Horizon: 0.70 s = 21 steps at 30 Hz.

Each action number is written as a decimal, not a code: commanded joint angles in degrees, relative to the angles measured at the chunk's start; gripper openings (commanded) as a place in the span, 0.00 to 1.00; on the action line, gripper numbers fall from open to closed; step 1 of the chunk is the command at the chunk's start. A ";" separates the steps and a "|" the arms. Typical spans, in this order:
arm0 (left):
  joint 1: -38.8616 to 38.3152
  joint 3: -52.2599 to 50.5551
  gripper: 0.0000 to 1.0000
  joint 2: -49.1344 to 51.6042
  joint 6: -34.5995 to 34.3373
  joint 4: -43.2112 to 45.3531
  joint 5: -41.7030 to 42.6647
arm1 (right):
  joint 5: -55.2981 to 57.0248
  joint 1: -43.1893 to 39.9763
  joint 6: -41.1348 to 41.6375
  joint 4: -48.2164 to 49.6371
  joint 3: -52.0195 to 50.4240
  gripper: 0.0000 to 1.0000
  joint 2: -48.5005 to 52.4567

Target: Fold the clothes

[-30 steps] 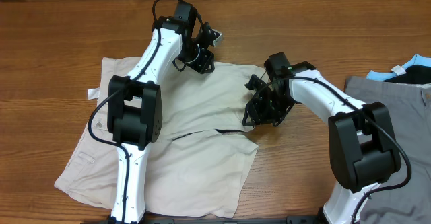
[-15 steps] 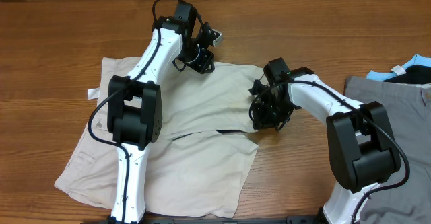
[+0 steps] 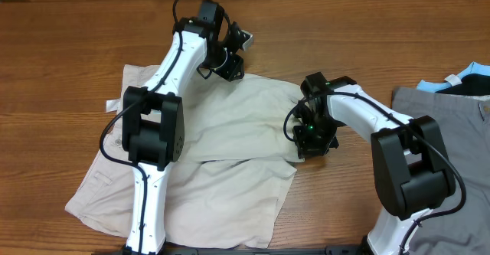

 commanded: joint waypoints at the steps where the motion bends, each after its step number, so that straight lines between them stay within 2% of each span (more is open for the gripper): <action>1: 1.09 6.88 0.31 0.04 -1.73 -2.78 0.07 | 1.57 -1.31 1.22 0.83 0.81 0.29 -4.92; 2: 1.38 8.94 0.36 0.04 -1.73 -4.61 -0.20 | 1.53 -1.77 1.22 1.27 1.25 0.32 -6.08; 4: 1.81 13.77 0.39 0.04 -1.73 -9.42 -1.92 | 1.38 -2.97 1.25 2.05 2.56 0.37 -8.68; 5: 2.05 16.20 0.41 0.04 -1.73 -12.11 -3.26 | 1.38 -3.82 1.51 2.75 3.39 0.41 -10.34; 6: 2.32 18.97 0.45 0.04 -1.99 -15.30 -5.38 | 1.40 -4.63 2.58 3.69 4.04 0.49 -11.67; 7: 2.60 21.29 0.49 0.04 -2.86 -18.05 -7.74 | 1.40 -5.49 4.11 4.94 4.59 0.52 -12.94; 10: 4.04 26.43 0.57 0.04 -7.26 -24.55 -14.34 | 1.31 -8.15 9.77 10.27 5.25 0.52 -15.10; 13: 6.69 28.09 0.68 0.04 -11.02 -27.41 -16.06 | -1.18 -9.16 13.29 14.78 5.11 0.51 -13.84; 16: 10.10 28.02 0.70 0.07 -12.04 -30.05 -15.82 | -4.96 -8.61 14.53 19.19 5.11 0.50 -10.36; 21: 16.24 27.67 0.70 0.13 -12.02 -35.08 -13.66 | -6.40 -7.54 20.59 24.00 5.11 0.43 -3.91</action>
